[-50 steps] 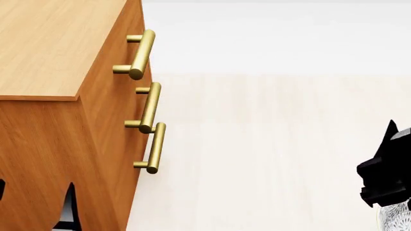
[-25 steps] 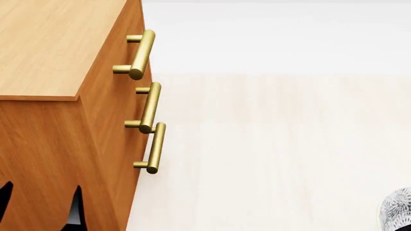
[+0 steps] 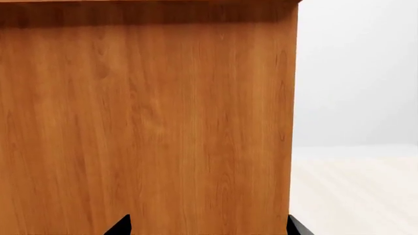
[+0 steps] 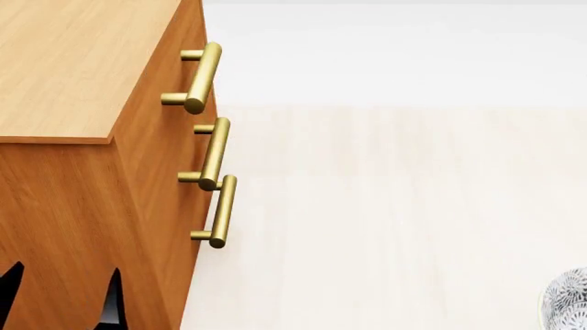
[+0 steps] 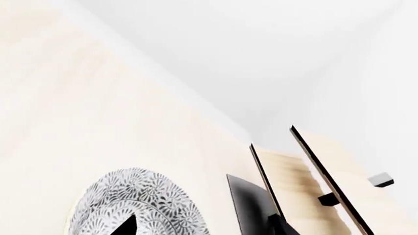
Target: Close the top drawer of the cabinet and put the bowl on top of it.
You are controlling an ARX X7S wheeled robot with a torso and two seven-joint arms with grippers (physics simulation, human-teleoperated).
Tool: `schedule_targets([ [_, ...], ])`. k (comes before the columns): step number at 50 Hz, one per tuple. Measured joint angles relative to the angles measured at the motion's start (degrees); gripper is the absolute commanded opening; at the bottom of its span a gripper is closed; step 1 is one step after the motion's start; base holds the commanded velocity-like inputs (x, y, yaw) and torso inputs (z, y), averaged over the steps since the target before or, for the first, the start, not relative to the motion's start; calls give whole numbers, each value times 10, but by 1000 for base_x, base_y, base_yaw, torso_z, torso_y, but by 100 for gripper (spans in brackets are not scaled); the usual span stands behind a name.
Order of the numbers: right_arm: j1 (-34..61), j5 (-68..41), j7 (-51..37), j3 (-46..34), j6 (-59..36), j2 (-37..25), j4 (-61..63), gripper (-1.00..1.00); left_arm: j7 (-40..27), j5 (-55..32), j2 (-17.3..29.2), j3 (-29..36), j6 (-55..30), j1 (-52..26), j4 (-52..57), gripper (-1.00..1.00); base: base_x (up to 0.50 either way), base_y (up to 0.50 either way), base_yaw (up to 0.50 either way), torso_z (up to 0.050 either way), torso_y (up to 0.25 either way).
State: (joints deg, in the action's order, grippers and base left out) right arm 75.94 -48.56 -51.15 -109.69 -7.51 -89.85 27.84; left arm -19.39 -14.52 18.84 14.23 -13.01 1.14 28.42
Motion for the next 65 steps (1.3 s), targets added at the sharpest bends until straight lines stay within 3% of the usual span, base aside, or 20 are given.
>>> schedule_targets([
  [27, -31, 29, -5, -27, 21, 9, 17, 100, -7, -1, 5, 5, -3, 3, 10, 100, 0, 0, 0, 0, 0],
  [65, -95, 29, -31, -65, 87, 78, -52, 100, -12, -6, 10, 9, 3, 1, 3, 100, 0, 0, 0, 0, 0],
])
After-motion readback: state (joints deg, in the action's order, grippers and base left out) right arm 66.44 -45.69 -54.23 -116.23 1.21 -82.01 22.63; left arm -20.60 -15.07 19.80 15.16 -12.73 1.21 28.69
